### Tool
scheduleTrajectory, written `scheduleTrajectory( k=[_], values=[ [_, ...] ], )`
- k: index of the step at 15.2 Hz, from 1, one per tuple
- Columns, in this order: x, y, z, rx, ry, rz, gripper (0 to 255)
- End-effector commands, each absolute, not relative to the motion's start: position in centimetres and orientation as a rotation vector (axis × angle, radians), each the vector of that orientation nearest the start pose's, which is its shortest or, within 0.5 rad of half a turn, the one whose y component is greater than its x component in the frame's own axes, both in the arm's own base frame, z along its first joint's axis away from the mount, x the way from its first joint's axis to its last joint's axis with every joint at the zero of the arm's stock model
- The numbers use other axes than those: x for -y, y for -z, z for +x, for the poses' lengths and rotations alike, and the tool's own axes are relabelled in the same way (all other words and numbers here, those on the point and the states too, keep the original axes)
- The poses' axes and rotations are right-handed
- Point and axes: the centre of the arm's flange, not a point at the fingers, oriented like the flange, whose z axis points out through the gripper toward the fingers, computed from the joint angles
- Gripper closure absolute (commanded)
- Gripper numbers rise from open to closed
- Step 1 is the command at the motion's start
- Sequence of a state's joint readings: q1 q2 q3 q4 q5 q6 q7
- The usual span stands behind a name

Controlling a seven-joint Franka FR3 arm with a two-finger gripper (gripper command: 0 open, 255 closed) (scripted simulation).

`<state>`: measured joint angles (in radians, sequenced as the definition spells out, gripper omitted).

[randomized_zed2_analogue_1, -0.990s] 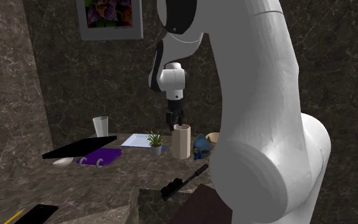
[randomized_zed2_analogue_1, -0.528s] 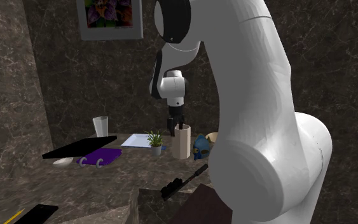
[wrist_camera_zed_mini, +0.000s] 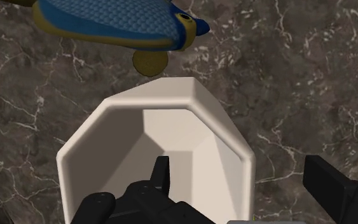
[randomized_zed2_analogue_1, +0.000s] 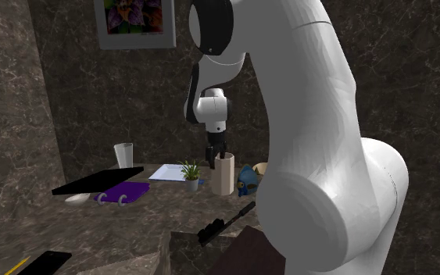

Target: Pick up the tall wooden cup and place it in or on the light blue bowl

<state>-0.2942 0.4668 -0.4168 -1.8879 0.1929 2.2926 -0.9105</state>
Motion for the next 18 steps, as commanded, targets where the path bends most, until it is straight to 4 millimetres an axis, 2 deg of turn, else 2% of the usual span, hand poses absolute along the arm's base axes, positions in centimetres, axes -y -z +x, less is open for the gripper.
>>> scheduleTrajectory(
  k=[1, 10, 18],
  values=[
    [39.7, -27.6, 49.0, 0.171, -0.061, -3.154, 255],
    [39.7, -27.6, 49.0, 0.171, -0.061, -3.154, 255],
    [39.7, -31.8, 49.0, 0.171, -0.061, -3.154, 255]
  ],
)
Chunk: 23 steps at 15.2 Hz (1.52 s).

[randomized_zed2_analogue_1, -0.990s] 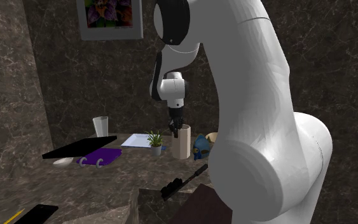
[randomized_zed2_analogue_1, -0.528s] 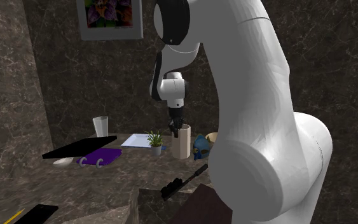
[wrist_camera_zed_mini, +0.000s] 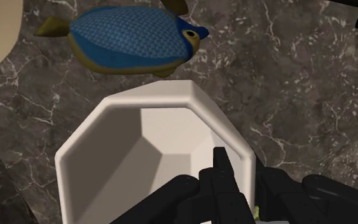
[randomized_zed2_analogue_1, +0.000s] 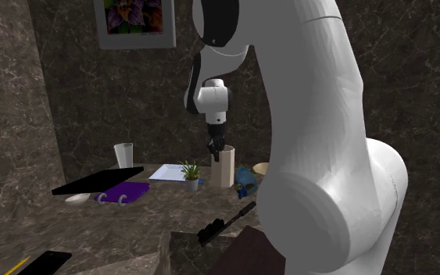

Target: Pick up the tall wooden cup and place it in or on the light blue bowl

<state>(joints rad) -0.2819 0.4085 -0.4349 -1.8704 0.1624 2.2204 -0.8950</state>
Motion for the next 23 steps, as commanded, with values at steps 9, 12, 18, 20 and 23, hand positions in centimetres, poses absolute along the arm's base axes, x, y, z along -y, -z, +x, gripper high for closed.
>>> scheduleTrajectory(
  k=[9, 12, 18, 20, 23],
  values=[
    [39.7, -36.5, 49.0, 0.171, -0.061, -3.154, 255],
    [39.7, -38.1, 49.0, 0.171, -0.061, -3.154, 255],
    [39.5, -40.3, 45.1, 0.171, -0.061, -3.154, 255],
    [39.4, -40.8, 42.5, 0.171, -0.061, -3.154, 255],
    [39.2, -41.5, 38.6, 0.171, -0.061, -3.154, 255]
  ],
)
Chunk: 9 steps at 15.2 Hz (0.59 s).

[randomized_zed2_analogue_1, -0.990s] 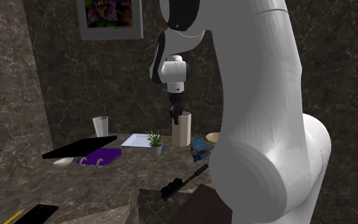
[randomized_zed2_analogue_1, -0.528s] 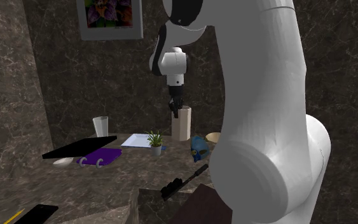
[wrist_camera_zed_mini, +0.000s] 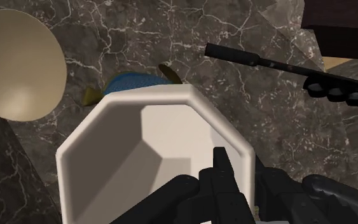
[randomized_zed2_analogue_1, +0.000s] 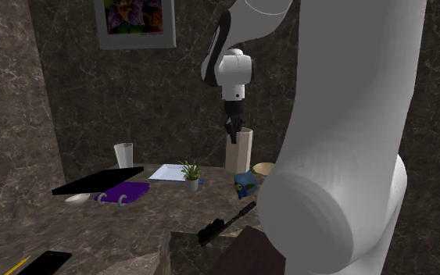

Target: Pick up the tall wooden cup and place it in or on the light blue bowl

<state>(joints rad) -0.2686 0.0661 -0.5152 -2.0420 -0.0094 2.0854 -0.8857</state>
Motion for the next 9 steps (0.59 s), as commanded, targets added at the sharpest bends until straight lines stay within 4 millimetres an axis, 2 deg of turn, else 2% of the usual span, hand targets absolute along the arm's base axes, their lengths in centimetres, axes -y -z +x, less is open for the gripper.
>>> scheduleTrajectory(
  k=[1, 9],
  values=[
    [39.2, -41.7, 37.3, 0.171, -0.061, -3.154, 255],
    [38.8, -43.5, 26.9, 0.171, -0.061, -3.154, 255]
  ],
)
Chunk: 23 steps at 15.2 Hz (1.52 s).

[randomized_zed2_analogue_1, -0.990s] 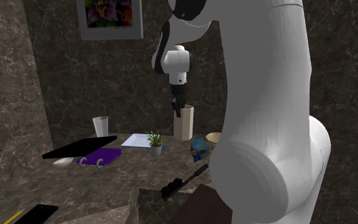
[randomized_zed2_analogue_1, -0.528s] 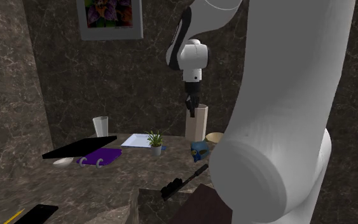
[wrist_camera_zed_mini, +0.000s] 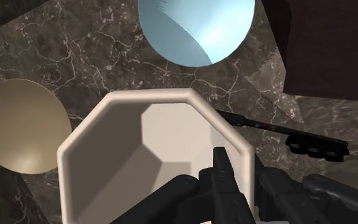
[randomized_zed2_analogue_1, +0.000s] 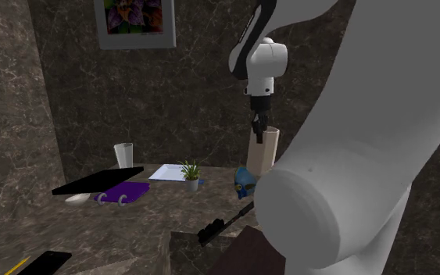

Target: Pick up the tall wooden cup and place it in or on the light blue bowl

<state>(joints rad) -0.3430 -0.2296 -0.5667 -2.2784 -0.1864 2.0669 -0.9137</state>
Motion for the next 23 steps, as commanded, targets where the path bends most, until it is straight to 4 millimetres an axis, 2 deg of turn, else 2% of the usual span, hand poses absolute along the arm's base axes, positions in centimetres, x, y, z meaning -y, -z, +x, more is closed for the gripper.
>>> scheduleTrajectory(
  k=[1, 11, 12, 23],
  values=[
    [38.7, -43.7, 25.6, 0.171, -0.061, -3.154, 255],
    [38.2, -45.9, 12.6, 0.171, -0.061, -3.154, 255],
    [38.2, -46.0, 12.1, 0.171, -0.061, -3.154, 255],
    [38.2, -40.2, 12.1, 0.171, -0.061, -3.154, 255]
  ],
)
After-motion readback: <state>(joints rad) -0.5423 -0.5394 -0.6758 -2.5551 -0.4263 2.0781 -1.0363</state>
